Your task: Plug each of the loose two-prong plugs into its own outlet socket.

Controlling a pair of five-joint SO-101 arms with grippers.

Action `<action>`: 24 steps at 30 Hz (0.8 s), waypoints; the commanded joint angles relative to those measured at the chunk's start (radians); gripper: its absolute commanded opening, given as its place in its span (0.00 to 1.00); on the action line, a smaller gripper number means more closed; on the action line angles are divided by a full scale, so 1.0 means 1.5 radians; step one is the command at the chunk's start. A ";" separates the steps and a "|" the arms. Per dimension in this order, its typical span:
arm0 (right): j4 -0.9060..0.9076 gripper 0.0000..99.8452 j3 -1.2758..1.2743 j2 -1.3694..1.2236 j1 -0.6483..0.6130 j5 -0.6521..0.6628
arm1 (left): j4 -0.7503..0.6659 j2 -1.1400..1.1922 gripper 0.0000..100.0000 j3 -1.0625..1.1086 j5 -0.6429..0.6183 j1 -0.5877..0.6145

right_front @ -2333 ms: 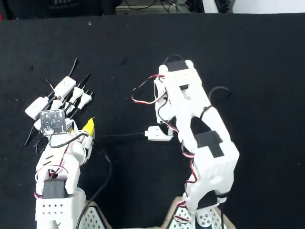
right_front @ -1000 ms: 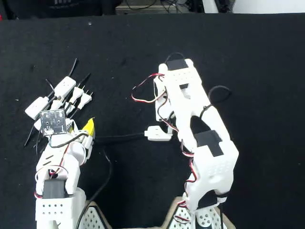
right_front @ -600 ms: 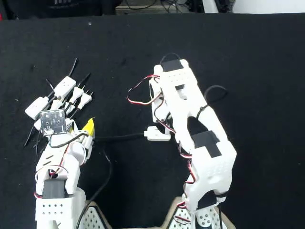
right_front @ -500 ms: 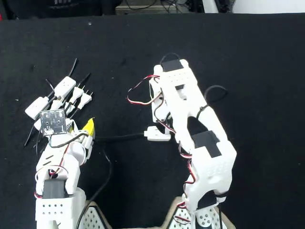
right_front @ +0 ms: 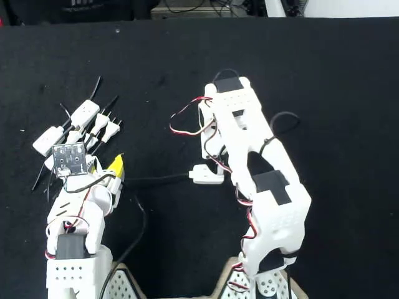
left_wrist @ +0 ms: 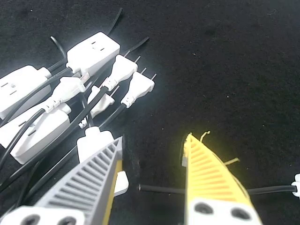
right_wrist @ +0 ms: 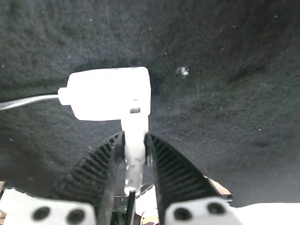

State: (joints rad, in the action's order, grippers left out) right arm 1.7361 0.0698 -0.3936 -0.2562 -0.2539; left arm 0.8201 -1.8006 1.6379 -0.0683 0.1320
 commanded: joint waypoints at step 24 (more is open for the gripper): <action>0.013 0.01 0.059 -0.084 -0.033 -0.003 | -0.010 -0.005 0.21 -0.013 -0.006 0.003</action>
State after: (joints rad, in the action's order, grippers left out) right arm 1.7331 0.0944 -0.4595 -0.2608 -0.2539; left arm 0.8201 -1.8006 1.6379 -0.0683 0.1320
